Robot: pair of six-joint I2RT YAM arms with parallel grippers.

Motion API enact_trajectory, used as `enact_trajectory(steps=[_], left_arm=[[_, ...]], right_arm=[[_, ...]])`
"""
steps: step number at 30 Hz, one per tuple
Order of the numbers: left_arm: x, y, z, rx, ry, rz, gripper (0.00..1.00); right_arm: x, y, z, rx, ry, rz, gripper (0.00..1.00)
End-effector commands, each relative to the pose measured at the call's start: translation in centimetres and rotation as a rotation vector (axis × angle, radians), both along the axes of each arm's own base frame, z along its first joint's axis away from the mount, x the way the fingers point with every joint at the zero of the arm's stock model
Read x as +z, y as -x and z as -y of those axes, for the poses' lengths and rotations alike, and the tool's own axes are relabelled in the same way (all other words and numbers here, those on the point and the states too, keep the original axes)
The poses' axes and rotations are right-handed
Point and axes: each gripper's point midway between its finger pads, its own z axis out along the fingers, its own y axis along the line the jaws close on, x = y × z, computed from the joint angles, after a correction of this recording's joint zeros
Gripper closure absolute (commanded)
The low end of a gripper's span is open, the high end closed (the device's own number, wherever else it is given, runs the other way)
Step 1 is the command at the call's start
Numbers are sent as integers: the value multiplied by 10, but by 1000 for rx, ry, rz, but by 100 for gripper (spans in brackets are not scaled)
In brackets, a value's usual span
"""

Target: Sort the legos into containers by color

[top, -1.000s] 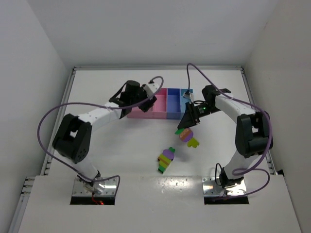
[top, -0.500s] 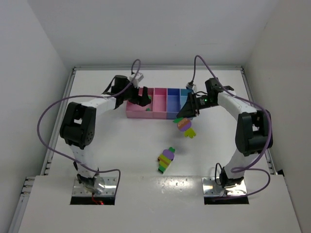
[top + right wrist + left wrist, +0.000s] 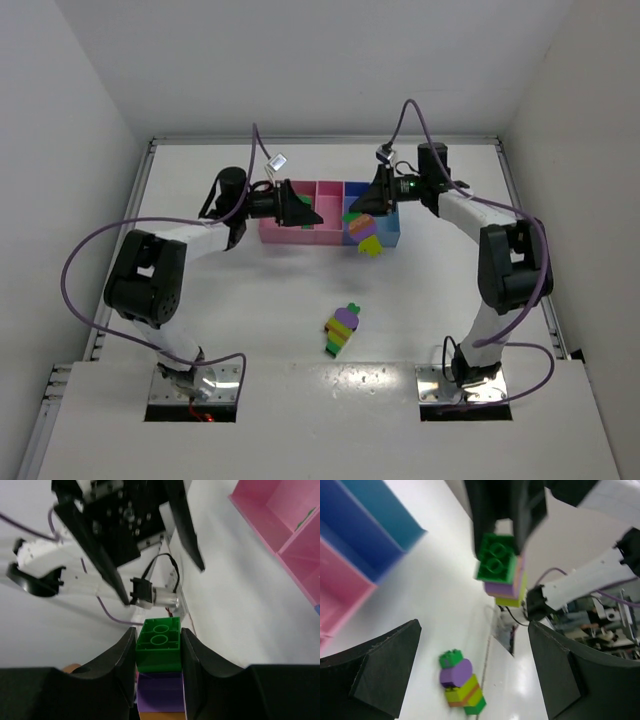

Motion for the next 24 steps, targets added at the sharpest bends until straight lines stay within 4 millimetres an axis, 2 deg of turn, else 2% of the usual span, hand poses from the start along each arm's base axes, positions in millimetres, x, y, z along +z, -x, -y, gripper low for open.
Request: enact_trajectory(steps=[1, 7, 10, 12, 19, 23, 24], left_arm=[[35, 27, 7, -69, 63, 71, 5], [54, 32, 12, -26, 83, 187, 3], [56, 36, 19, -26, 79, 201, 3], [65, 35, 22, -23, 99, 219, 3], [63, 36, 33, -31, 113, 194, 3], [67, 35, 37, -32, 128, 191, 13], [63, 34, 38, -32, 127, 163, 21]], right_arm=[[48, -21, -10, -75, -111, 31, 100], [57, -24, -27, -80, -115, 47, 100], [59, -23, -36, -67, -118, 49, 100], [62, -18, -44, -45, -121, 56, 100], [65, -14, -51, -26, -125, 66, 100], [65, -15, -51, -35, -124, 66, 100], [66, -15, -51, -36, -124, 56, 100]])
